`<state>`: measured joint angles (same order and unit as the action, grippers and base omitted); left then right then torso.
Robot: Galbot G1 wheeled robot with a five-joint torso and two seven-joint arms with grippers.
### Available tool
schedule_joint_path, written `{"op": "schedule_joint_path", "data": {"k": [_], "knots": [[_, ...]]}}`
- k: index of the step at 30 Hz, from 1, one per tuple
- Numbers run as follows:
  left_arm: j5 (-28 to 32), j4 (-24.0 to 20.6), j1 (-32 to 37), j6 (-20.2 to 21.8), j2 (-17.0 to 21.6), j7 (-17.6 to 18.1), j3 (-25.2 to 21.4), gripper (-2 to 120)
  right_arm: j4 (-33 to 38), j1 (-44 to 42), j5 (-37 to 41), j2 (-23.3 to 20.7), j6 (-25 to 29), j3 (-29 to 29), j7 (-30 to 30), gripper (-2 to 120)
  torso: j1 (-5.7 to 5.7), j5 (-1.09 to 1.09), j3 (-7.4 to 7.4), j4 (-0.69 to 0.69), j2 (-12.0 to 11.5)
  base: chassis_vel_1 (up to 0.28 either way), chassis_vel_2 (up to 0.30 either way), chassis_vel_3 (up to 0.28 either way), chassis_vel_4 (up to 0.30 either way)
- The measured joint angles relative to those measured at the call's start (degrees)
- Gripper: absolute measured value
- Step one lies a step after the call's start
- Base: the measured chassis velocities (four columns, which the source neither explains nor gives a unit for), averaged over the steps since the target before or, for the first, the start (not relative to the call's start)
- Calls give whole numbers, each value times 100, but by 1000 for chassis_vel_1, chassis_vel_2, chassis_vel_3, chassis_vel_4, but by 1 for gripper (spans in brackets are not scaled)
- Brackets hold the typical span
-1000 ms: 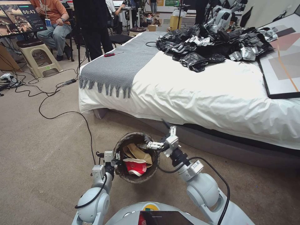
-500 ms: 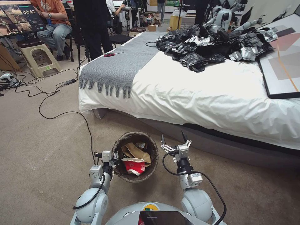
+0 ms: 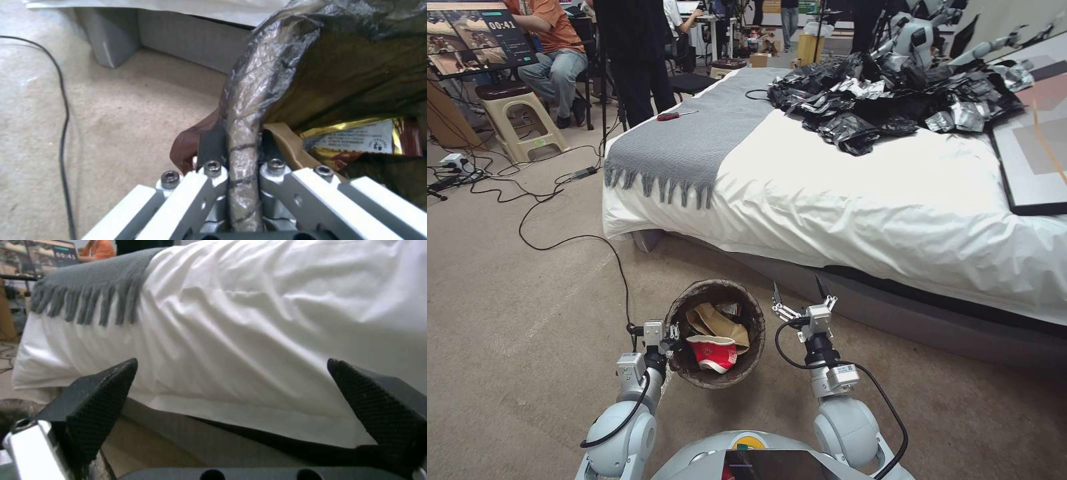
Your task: Pick up the trash bin, then pick up the garbage from the floor and place it into the trash bin.
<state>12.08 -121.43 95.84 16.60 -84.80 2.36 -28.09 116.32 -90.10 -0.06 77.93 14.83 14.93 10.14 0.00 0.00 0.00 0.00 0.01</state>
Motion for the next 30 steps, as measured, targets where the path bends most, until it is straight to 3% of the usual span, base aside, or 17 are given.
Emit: {"op": "schedule_joint_path", "data": {"k": [30], "knots": [[3,-58,28,10,29,4,-28,2,-86,144,35,-54,-36,147,-73,100,0,0,0,1,0,107,106,109,109]]}}
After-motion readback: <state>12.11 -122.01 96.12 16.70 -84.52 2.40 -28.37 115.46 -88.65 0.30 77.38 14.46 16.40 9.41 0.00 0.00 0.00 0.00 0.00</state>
